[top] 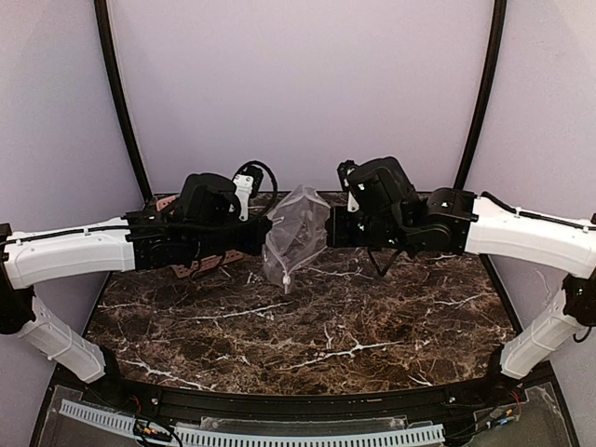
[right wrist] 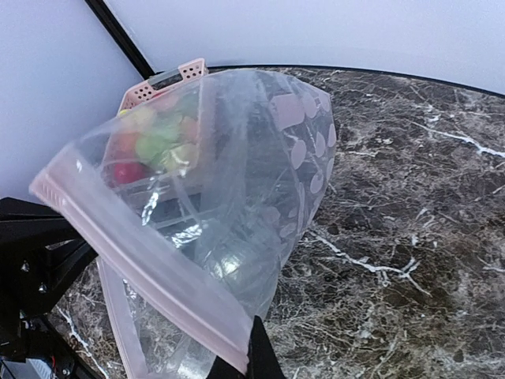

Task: Place the food in the zip-top bag and seal the zipper
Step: Open the zipper food storage bag at the center of the board, then pick up the fake fruit from the bin.

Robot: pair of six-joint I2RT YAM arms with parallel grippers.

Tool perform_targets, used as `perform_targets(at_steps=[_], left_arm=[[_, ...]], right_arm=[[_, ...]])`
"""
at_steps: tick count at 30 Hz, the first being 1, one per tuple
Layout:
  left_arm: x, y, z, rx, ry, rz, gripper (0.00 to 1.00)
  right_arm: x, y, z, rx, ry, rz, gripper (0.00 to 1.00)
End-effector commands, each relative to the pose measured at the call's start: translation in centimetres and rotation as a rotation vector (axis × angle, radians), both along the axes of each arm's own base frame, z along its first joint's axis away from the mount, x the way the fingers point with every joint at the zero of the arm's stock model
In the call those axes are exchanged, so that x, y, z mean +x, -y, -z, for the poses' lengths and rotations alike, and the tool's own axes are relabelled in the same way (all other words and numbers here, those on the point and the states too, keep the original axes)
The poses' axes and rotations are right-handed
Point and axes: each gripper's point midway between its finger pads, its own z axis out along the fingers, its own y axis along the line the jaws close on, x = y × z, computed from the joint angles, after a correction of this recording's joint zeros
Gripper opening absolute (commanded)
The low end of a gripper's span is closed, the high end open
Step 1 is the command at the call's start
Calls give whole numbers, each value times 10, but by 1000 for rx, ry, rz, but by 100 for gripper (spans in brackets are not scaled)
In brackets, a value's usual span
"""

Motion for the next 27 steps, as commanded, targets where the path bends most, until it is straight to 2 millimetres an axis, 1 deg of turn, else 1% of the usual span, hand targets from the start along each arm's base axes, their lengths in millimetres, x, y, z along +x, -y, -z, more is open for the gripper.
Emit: perform_targets(at_steps=[1,4,7,8,9,10,11,12,13,14,15,16,17,18,19,20,23,27], left_arm=[[10,-26,-19,80,86,-94,1],[16,-28,-23,98,109,-119,1],[19,-25,-22,93,112,-128,1],[20,-21,-24,64,112,-119,1],[19,-17,-19,55,104,-103,1],[16,-6,-23,-2,102,-62,1],[13,0,-13,-11,82,-34,1],[9,13,-18,-82,74,20,1],[7,20,-8,-87,52,44,1],[3,31,0,-112,17,88,1],[2,36,4,-127,-6,100,1],[-1,45,14,-133,-37,133,1],[-2,48,19,-147,-59,140,1],[-5,53,27,-153,-83,163,1],[-6,56,31,-168,-101,168,1],[-8,57,38,-170,-117,177,1],[-12,53,52,-176,-152,159,1],[-11,35,69,-148,-167,90,1]], right_arm=[[1,25,-33,-72,73,61,0],[2,32,-43,-124,92,75,0],[3,42,-50,-189,103,104,0],[3,44,-51,-205,104,110,0],[2,45,-52,-221,104,108,0],[2,44,-52,-232,102,100,0],[1,43,-52,-235,99,90,0],[0,40,-52,-238,96,79,0],[-1,37,-51,-239,93,67,0],[-3,33,-49,-240,91,54,0],[-3,30,-46,-249,88,44,0],[-3,27,-42,-260,84,37,0],[-3,24,-38,-273,78,32,0],[-1,21,-31,-289,68,29,0],[-1,19,-24,-305,56,25,0],[0,16,-17,-319,43,23,0],[0,5,3,-343,1,5,0],[0,-12,22,-345,-39,-36,0]])
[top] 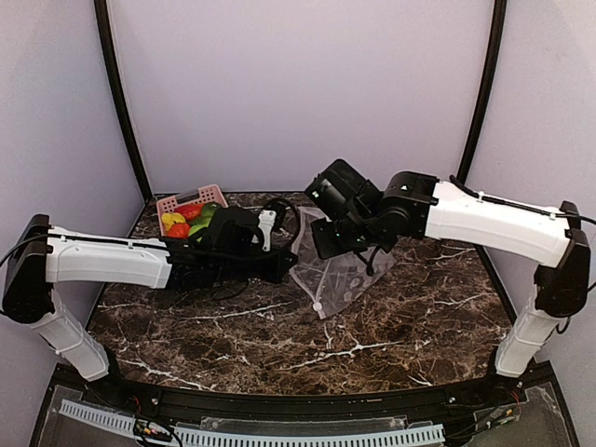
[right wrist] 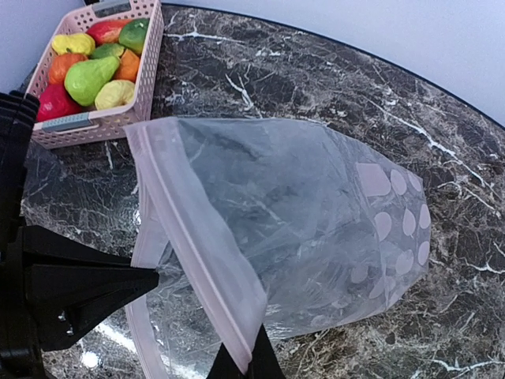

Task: Place the food in the zip-top bag and seal the zipper
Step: Pick up the fake fruit from the bin.

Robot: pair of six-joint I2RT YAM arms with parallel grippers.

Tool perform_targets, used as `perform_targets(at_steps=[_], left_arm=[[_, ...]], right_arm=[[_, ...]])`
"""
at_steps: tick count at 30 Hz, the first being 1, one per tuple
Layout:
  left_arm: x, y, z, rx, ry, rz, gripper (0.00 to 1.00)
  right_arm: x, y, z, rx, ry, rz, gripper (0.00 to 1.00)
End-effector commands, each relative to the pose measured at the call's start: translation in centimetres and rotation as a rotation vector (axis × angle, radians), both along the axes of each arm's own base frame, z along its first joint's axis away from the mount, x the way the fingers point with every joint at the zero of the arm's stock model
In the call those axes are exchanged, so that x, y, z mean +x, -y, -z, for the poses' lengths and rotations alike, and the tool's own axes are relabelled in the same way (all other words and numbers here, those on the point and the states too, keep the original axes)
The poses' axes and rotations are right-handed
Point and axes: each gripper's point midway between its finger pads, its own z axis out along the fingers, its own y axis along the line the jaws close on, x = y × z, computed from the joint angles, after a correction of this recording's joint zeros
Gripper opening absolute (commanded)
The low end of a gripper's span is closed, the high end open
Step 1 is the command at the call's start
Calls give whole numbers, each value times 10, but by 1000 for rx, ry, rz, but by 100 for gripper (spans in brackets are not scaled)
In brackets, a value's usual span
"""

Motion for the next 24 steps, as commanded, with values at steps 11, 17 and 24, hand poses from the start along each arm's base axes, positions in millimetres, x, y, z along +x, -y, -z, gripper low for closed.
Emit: perform_targets(at_steps=[11,17,24], left_arm=[[0,-68,21,2,-21,-262,1],[0,-63,24,26,-32,-247,1],[-5,-46,12,-21,-19,-154,4]], right_arm=[[-13,-35,4,132,-62,-103,0],[-29,-43,-9,249,-80,-196,0],[-29,-39,-7,260,-82,-170,0]])
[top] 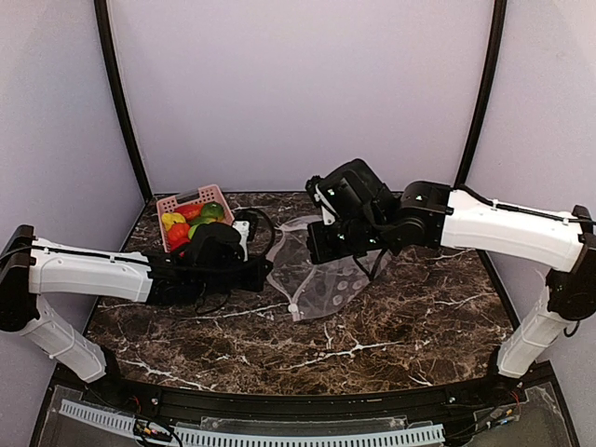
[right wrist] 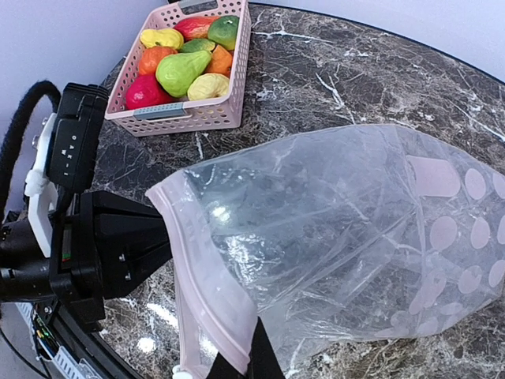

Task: Place the food in the zip-top bag and seal the zipper
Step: Pick up the fake fruit from the bin.

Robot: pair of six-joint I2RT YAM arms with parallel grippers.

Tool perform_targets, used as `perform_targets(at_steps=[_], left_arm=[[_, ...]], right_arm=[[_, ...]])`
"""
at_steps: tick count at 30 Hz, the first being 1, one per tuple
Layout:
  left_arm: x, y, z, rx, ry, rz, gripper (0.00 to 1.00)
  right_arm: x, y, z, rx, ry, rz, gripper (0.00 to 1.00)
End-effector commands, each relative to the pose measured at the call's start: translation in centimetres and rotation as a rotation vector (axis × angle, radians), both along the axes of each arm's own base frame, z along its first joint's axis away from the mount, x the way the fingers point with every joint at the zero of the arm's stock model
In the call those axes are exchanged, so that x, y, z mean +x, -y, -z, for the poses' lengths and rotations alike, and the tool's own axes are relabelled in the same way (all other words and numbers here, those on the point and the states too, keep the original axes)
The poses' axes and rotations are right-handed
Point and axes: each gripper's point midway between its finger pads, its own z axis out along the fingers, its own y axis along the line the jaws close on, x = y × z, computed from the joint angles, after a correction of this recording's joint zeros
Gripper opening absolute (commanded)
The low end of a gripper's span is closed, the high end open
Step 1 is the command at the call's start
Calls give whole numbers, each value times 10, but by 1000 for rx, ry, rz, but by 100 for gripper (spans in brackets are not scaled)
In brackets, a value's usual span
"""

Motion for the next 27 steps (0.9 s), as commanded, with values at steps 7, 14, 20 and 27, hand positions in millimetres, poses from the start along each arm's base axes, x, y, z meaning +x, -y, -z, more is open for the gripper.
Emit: perform_targets(at_steps=[7,14,20,27], left_arm=[[-15,25,-27,-71,24,183,13],[-35,37,-43,-142,49,324,42],[-51,39,-55,-178,59,410,69],[-58,24,-68,-150,74,417,85]], right_arm=[[-1,-6,-6,57,3,12,0],[3,-7,0,48,-4,26,0],[6,-9,4,42,-14,31,0],[7,-8,5,43,-14,34,0]])
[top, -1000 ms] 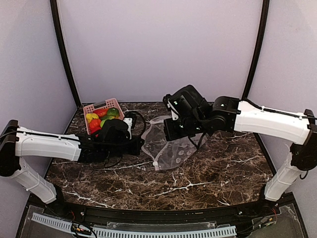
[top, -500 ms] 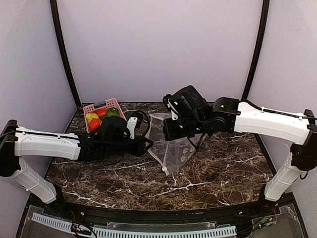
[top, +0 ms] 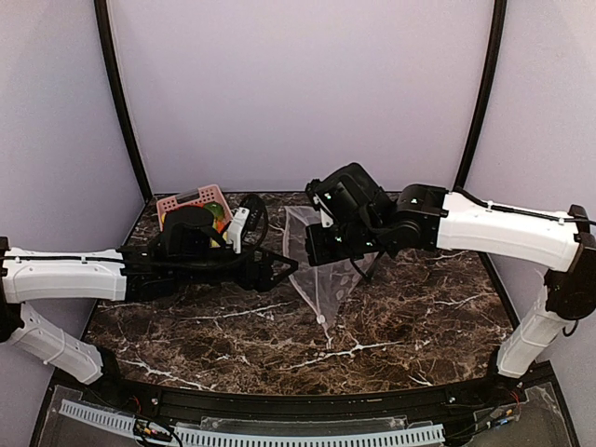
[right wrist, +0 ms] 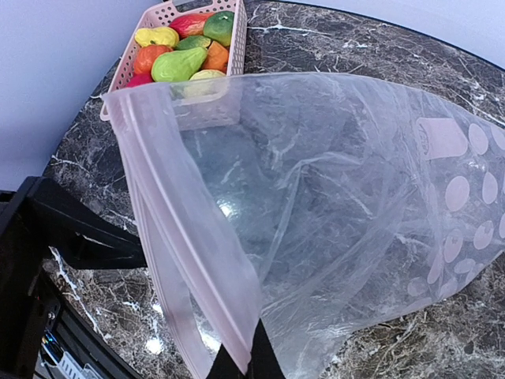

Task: Place the food in the zip-top bag and seal the zipper
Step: Pick up the fake fruit from the bin.

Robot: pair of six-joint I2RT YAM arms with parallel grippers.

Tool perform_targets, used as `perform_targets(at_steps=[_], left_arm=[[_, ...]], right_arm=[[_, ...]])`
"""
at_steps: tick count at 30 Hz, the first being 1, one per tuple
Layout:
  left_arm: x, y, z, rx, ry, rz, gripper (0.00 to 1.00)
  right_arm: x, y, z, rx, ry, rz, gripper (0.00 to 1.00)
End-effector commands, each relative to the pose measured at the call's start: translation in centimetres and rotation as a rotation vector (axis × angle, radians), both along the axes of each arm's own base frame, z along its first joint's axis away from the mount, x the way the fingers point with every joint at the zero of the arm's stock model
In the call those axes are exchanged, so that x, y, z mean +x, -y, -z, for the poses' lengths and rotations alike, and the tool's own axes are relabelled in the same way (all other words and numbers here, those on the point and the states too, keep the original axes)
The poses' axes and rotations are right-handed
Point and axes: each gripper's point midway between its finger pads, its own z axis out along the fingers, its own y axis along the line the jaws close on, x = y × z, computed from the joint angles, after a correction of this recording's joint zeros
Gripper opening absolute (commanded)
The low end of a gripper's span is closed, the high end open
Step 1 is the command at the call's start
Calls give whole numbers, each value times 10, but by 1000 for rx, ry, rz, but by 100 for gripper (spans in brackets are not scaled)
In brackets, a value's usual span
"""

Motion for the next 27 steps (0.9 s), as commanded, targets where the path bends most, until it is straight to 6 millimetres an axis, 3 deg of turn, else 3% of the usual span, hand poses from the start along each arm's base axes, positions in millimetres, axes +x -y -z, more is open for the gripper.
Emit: perform_targets(at_steps=[1,5,8,16,21,27], left_arm=[[-9,-16,-4,31,5,13,86],[-9,-26,-8,53,-6,3,89],[2,-43,-1,162,-5,-34,89],[52,-126,17,399,-110,-218,90],[84,-164,28,464,-154,-303,90],[116,-211,57,518,-242,-407,79]], right_arm=[[5,-5,-3,26,8,9,0],[6,-5,-2,25,7,9,0],[6,-5,-2,26,7,7,0],[8,-4,-4,31,8,10,0],[9,-4,-3,32,5,8,0],[9,-5,-5,42,2,4,0]])
